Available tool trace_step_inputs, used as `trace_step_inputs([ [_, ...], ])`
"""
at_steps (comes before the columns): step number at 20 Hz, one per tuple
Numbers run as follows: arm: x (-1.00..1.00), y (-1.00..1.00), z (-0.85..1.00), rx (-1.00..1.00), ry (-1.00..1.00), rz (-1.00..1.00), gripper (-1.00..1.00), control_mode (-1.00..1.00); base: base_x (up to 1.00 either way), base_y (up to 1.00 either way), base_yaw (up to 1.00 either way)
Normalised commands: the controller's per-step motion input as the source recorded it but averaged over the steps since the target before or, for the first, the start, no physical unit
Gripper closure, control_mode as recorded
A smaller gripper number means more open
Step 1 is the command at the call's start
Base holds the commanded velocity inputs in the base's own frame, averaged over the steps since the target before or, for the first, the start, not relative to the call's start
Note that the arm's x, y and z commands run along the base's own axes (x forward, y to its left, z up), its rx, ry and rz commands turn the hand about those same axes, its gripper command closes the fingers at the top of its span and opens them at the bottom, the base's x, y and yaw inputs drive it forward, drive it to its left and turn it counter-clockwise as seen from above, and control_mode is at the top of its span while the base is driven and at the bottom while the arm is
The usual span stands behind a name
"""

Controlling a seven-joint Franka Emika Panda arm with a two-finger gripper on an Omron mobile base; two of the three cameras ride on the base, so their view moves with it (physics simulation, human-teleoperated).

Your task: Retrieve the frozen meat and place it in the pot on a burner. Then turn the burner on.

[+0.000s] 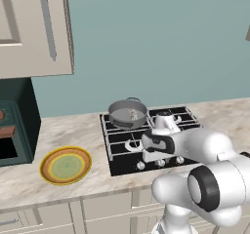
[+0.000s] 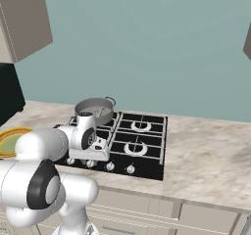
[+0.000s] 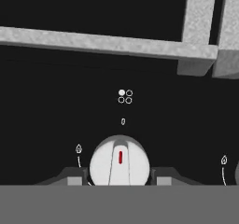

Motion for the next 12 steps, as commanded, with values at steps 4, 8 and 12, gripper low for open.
trace_step_inputs([
  [4,0.0,0.0,0.0,-0.14,-0.08,0.24,1.0,-1.0,0.0,0.0,0.0],
  [8,0.0,-0.02,0.0,-0.05,-0.17,0.37,1.0,-1.0,0.0,0.0,0.0],
  [12,0.0,-0.09,0.0,0.0,-0.21,0.42,1.0,-1.0,0.0,0.0,0.0],
])
